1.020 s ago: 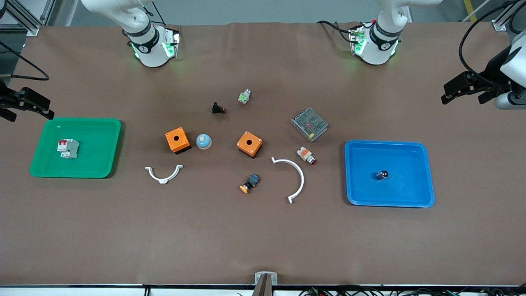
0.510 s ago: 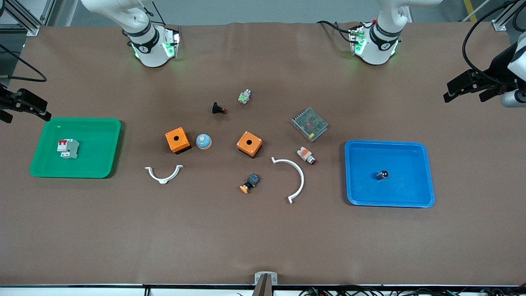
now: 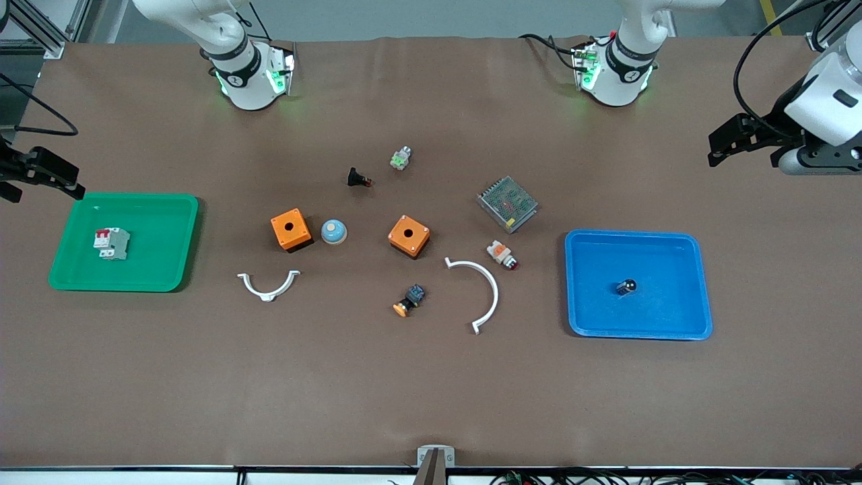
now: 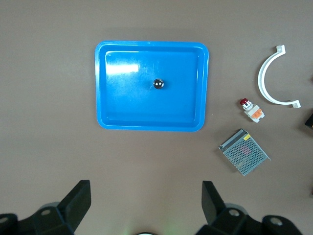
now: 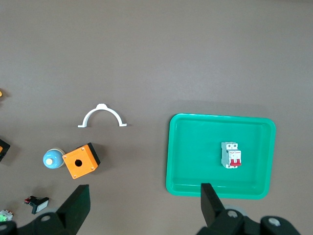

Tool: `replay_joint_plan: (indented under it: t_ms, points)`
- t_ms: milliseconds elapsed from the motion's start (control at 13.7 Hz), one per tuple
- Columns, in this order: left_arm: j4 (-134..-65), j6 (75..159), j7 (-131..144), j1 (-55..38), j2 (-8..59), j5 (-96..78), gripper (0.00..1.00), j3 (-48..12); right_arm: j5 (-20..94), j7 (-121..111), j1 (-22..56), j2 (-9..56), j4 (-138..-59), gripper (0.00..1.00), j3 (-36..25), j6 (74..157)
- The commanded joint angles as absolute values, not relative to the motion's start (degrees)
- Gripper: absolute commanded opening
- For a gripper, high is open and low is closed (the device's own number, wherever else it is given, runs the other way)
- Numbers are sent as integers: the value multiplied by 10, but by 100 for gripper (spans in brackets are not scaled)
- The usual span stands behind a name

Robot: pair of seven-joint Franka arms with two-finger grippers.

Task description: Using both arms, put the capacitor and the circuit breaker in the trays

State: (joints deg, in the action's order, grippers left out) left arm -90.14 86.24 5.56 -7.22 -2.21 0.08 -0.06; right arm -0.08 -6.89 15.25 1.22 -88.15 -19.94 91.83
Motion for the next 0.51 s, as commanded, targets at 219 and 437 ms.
replay_joint_plan:
  t_ms: [219,437]
  points:
    - [-911,867,53,-30,-35,12,100,-45,-8,-65,3,22,-867,100,-42,910]
    - [-917,874,53,-1,-35,12,100,-68,-11,-65,-2,22,-868,100,-39,910]
